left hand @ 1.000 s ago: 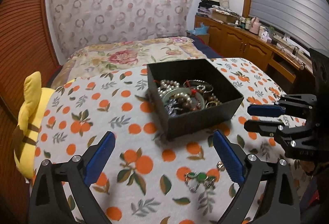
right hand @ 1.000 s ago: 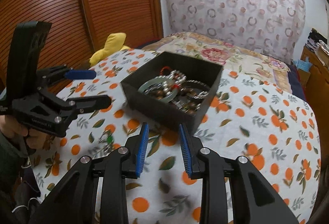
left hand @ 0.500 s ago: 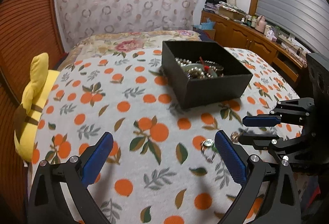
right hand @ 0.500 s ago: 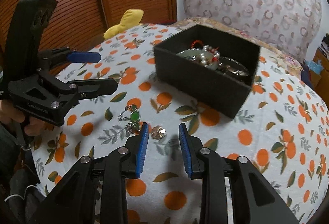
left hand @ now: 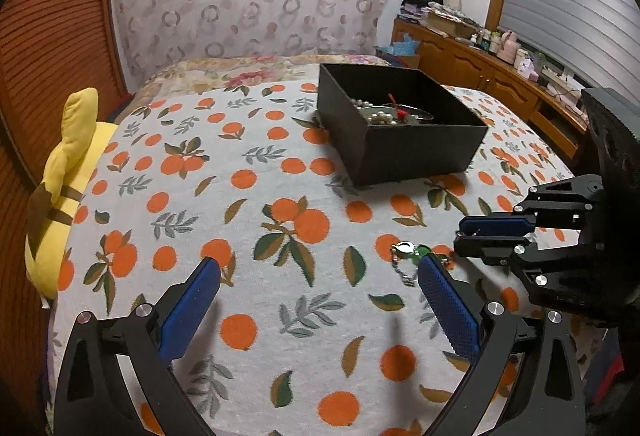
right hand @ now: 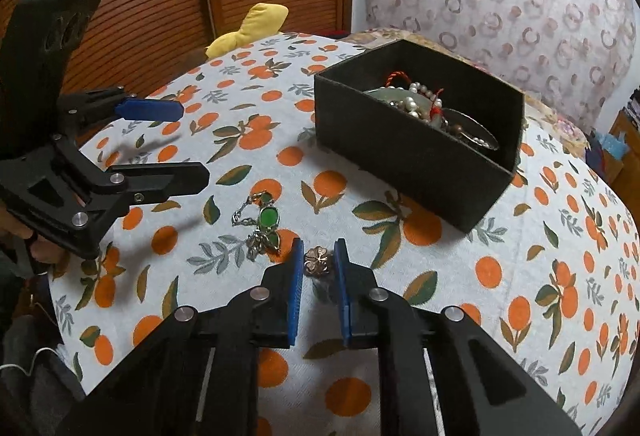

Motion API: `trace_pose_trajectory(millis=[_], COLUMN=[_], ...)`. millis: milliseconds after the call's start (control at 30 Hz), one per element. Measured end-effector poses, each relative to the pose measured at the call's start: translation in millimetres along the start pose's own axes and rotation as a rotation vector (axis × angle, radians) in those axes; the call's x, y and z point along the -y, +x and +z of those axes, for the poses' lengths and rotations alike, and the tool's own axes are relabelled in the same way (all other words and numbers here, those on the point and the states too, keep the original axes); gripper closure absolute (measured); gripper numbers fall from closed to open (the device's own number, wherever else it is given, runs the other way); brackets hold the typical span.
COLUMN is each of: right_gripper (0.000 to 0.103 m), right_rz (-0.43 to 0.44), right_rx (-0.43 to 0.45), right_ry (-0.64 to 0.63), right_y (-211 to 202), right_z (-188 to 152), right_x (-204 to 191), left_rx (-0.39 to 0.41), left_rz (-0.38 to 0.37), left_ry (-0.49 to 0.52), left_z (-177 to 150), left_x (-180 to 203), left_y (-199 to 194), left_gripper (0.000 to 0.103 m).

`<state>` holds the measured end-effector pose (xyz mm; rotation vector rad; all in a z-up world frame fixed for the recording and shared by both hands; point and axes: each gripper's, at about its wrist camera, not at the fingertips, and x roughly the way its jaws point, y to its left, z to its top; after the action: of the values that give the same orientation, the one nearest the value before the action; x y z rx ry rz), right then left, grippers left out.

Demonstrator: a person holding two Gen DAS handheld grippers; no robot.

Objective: Organize jewelry

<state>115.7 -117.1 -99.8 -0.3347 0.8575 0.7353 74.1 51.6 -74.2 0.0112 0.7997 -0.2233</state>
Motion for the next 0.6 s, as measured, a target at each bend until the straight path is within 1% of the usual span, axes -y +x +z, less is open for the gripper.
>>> trace_pose_trajectory(millis=[133,167,200,267,300,400,433,467,533,600], right_gripper=[0.086,0.086,0.086,0.086,0.086,0.086,0.086,0.086,0.086,0.086], right_rz=[-0.005,-0.007,-0.008,-0.015,-0.017,-0.023,-0.026,-0.029,-0.032,-0.035], right_rx=[0.016,0.023,0.025,0.033,0.035,0.044,0.047,0.049,0.052,0.057], right_ry=[0.022,0.027,0.029,0.035,0.037,0.046,0.051,0.055,0.064,0.074], right_y=[-8.3,-12.2,-14.1,-19.5,-20.9,-26.7,-28.5,-29.5,-30.6,-32.7], right_z=[-4.9,-6.3,-7.1,-8.5,-9.4,-12.1,-13.2,-14.1,-15.4,-17.2], right_x=[4.5,6.0,6.8,9.2,9.7,13.1,15.1,16.9,19.5,23.0], left_rx=[-0.004,-0.008,-0.02,-0.033,-0.036,-0.043,-0.043,-0.043,-0.048,-0.055], left_rz=[-0.03,-0.035,-0.039,-0.049,-0.057,-0.077,-0.082,-0.089,-0.1,-0.099], left_ry=[0.005,0.012,0.022,0.031,0.04,0.06,0.061,0.061,0.067,0.08], left_z=[1.0,1.5,2.2,3.5,4.5,7.6,9.0,10.6,13.2,13.7], left_x=[9.0,11.9,16.1,21.5,24.9,34.0,35.9,38.2,44.6,51.6], left_y=[0.6,1.8,4.4,8.4,10.0,12.7,13.1,13.6,16.3,20.1], left_gripper=[0.008,0.012,0.02,0.029,0.031,0.033,0.035,0.039,0.04,0.043])
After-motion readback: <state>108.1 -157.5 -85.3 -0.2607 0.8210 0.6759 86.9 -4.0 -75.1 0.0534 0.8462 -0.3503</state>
